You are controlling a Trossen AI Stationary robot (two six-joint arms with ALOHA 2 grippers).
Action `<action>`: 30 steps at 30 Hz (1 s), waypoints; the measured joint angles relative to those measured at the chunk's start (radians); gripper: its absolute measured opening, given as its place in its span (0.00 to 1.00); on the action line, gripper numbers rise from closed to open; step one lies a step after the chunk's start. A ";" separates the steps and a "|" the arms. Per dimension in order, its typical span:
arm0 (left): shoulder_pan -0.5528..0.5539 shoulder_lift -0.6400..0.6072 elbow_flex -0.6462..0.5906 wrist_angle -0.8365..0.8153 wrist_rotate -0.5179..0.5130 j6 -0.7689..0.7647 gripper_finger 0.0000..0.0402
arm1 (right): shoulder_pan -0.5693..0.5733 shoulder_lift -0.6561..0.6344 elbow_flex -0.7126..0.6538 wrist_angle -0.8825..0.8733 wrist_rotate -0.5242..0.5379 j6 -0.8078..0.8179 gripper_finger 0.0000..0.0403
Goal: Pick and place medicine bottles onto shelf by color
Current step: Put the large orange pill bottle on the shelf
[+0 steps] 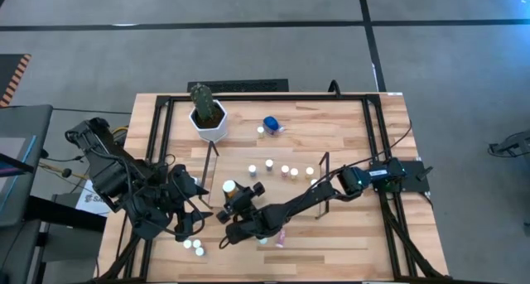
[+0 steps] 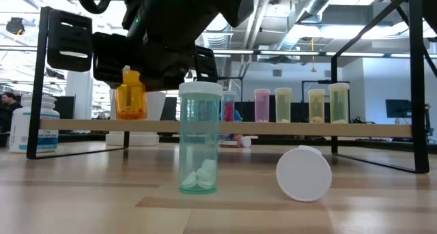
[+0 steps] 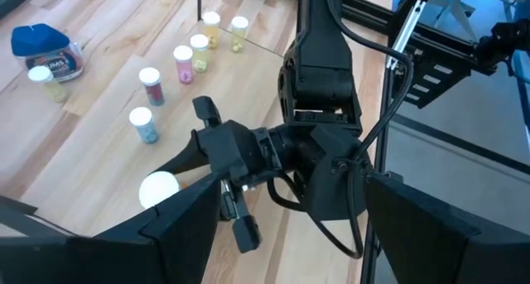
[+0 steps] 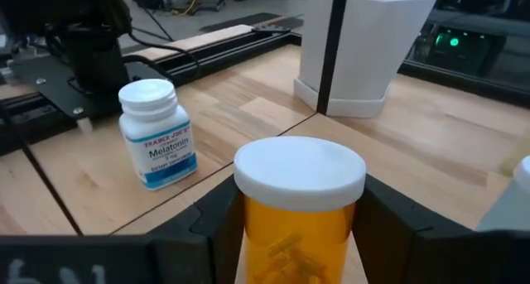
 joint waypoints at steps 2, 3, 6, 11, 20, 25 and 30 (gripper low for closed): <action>0.000 0.000 0.000 -0.002 0.000 -0.003 0.70 | -0.002 0.000 0.000 0.000 0.001 0.022 0.51; 0.000 0.000 0.000 -0.002 0.000 -0.003 0.70 | -0.002 0.000 0.000 0.000 0.001 0.034 0.52; 0.000 0.000 0.000 -0.002 -0.001 -0.004 0.70 | -0.006 0.000 0.000 0.001 0.003 0.052 0.54; 0.000 0.000 0.000 -0.002 -0.003 -0.004 0.70 | -0.010 0.000 0.000 0.002 -0.003 0.042 0.55; 0.000 0.000 0.000 -0.002 -0.004 -0.005 0.70 | -0.017 0.000 0.000 0.097 -0.107 -0.223 0.55; 0.000 0.000 0.000 -0.002 -0.005 -0.005 0.70 | -0.022 0.002 -0.002 0.136 -0.099 -0.247 0.55; 0.000 0.000 0.000 -0.002 -0.005 -0.005 0.70 | -0.028 0.002 -0.002 0.137 -0.092 -0.294 0.53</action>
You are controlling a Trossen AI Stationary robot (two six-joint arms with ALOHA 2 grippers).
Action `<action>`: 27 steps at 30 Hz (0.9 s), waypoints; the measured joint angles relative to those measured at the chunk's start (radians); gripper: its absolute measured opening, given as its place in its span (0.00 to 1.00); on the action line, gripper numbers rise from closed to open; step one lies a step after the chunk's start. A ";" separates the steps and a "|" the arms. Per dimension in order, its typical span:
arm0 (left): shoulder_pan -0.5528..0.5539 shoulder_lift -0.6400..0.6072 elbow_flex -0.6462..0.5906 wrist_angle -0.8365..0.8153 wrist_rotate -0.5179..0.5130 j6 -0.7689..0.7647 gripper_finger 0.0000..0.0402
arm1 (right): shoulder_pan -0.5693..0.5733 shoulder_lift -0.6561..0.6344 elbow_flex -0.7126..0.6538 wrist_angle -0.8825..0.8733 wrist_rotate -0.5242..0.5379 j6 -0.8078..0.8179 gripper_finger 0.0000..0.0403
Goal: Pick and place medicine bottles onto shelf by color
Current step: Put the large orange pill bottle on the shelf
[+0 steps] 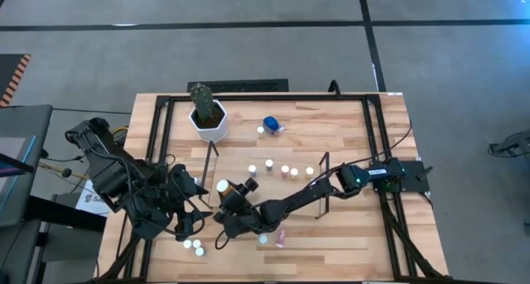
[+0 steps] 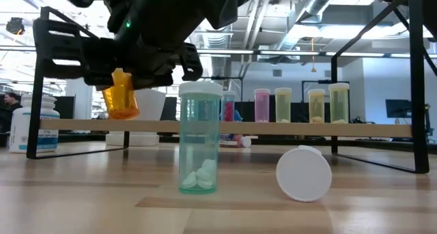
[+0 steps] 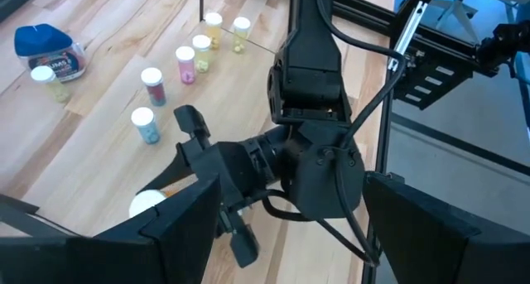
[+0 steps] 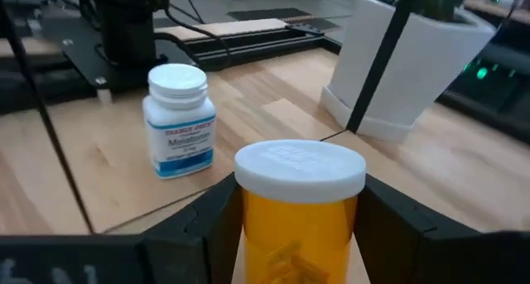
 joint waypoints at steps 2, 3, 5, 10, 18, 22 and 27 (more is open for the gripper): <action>0.000 0.000 0.000 0.000 0.000 0.000 0.70 | 0.000 0.000 0.000 0.001 0.003 -0.052 0.53; 0.000 0.000 0.000 0.000 0.000 0.000 0.70 | 0.001 0.000 0.000 0.001 0.003 -0.078 0.52; 0.000 0.000 0.000 0.000 -0.001 0.000 0.70 | 0.001 0.000 0.000 0.002 -0.001 -0.102 0.53; 0.000 0.000 0.000 0.000 -0.002 0.000 0.70 | -0.003 0.000 0.000 0.015 -0.067 -0.001 0.55; 0.000 0.000 0.000 0.000 -0.002 0.000 0.70 | -0.022 0.001 -0.001 0.009 -0.134 0.097 0.61; 0.000 0.000 0.000 0.000 -0.002 -0.009 0.70 | -0.023 0.000 -0.001 0.009 -0.130 0.065 0.62; 0.000 0.000 0.000 -0.012 -0.002 -0.025 0.70 | -0.022 0.000 -0.001 0.008 -0.136 0.014 0.62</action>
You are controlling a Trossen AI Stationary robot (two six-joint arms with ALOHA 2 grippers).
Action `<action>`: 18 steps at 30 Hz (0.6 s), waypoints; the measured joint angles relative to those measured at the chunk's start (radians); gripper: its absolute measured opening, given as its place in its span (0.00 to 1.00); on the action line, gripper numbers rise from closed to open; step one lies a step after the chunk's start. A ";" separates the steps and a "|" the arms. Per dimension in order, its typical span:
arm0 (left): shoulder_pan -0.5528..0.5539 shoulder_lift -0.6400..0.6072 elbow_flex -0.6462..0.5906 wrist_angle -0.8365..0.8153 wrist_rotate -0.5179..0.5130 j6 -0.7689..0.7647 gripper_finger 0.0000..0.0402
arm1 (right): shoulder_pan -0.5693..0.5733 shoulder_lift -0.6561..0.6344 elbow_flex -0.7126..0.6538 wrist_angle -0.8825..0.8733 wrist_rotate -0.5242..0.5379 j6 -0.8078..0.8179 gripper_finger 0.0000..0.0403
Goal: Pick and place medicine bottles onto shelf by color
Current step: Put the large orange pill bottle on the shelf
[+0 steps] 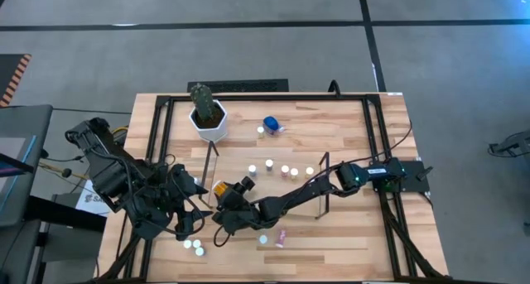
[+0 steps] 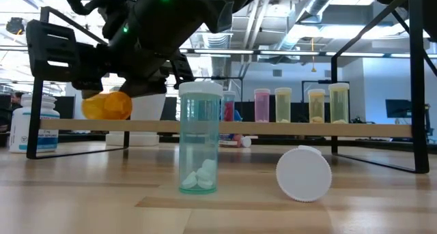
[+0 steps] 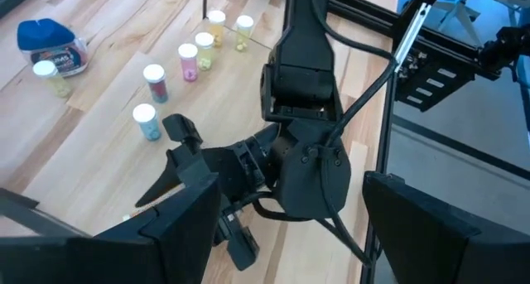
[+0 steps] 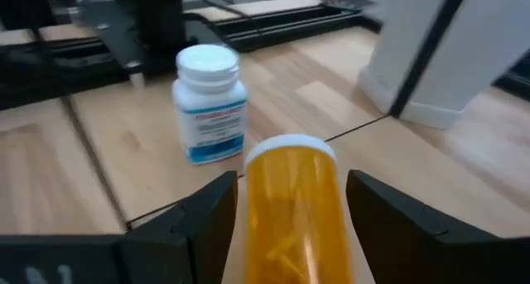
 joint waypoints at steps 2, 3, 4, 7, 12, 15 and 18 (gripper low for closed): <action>0.000 0.000 0.000 -0.019 0.000 -0.015 0.70 | 0.001 0.000 0.000 0.001 -0.052 -0.002 0.62; 0.000 0.000 0.000 -0.025 0.000 -0.020 0.70 | 0.001 0.000 0.000 0.001 -0.096 -0.002 0.62; 0.000 0.000 0.000 -0.029 0.000 -0.025 0.70 | 0.001 0.000 0.000 0.001 -0.143 -0.002 0.62; 0.000 0.000 0.000 -0.037 0.000 -0.028 0.70 | -0.004 0.000 0.000 0.001 -0.265 -0.002 0.62; 0.000 0.000 0.000 -0.037 0.000 -0.028 0.70 | -0.019 0.000 0.001 0.002 -0.316 0.006 0.62; 0.000 0.000 0.000 -0.037 0.000 -0.028 0.70 | -0.029 -0.001 0.002 -0.004 -0.377 0.001 0.62; 0.000 0.000 0.000 -0.037 0.000 -0.027 0.70 | -0.037 -0.002 0.002 -0.002 -0.458 -0.046 0.62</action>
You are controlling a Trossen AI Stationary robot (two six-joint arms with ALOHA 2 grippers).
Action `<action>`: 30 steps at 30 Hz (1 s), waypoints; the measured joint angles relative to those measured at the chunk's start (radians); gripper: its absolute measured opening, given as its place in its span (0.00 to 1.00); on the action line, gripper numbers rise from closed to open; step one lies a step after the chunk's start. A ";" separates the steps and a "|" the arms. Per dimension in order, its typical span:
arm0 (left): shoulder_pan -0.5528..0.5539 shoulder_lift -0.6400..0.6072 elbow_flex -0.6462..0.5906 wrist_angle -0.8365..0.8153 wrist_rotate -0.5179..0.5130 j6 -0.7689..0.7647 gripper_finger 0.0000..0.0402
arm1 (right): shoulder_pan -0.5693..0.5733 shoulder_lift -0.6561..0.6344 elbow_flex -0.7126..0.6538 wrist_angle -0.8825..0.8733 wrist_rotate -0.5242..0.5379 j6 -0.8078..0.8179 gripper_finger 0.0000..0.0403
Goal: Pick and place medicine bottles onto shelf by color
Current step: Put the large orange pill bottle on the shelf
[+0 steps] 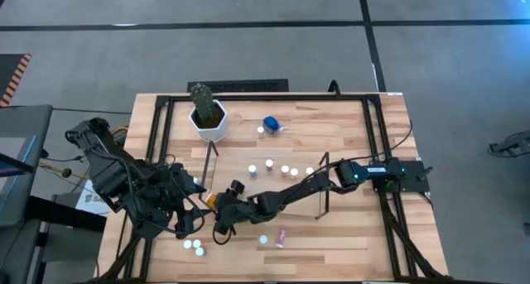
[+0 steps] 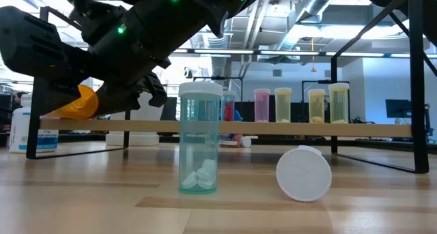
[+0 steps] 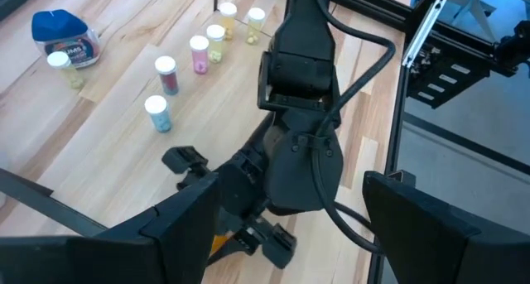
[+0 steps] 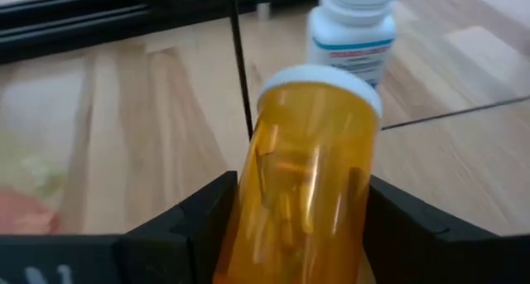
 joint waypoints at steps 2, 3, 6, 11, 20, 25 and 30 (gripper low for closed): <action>0.000 0.000 0.000 0.000 0.001 0.005 0.70 | -0.002 -0.002 0.000 0.000 -0.038 -0.007 0.62; 0.000 0.000 0.000 0.000 0.002 0.008 0.70 | -0.002 -0.002 0.000 -0.001 -0.040 -0.008 0.62; 0.000 0.000 0.000 0.000 0.002 0.010 0.70 | -0.001 -0.002 0.000 -0.001 -0.042 -0.011 0.62; 0.000 0.000 0.000 -0.002 0.001 0.011 0.70 | -0.008 -0.002 0.000 -0.003 -0.049 -0.008 0.62; 0.000 0.000 0.000 -0.002 0.000 0.010 0.70 | -0.001 -0.001 0.108 -0.235 -0.059 -0.004 0.51; 0.000 0.000 0.000 0.000 -0.006 0.009 0.70 | 0.003 -0.001 0.224 -0.487 -0.068 -0.009 0.43; 0.000 0.000 0.000 0.013 -0.018 0.008 0.70 | 0.018 -0.002 0.325 -0.726 -0.060 -0.024 0.46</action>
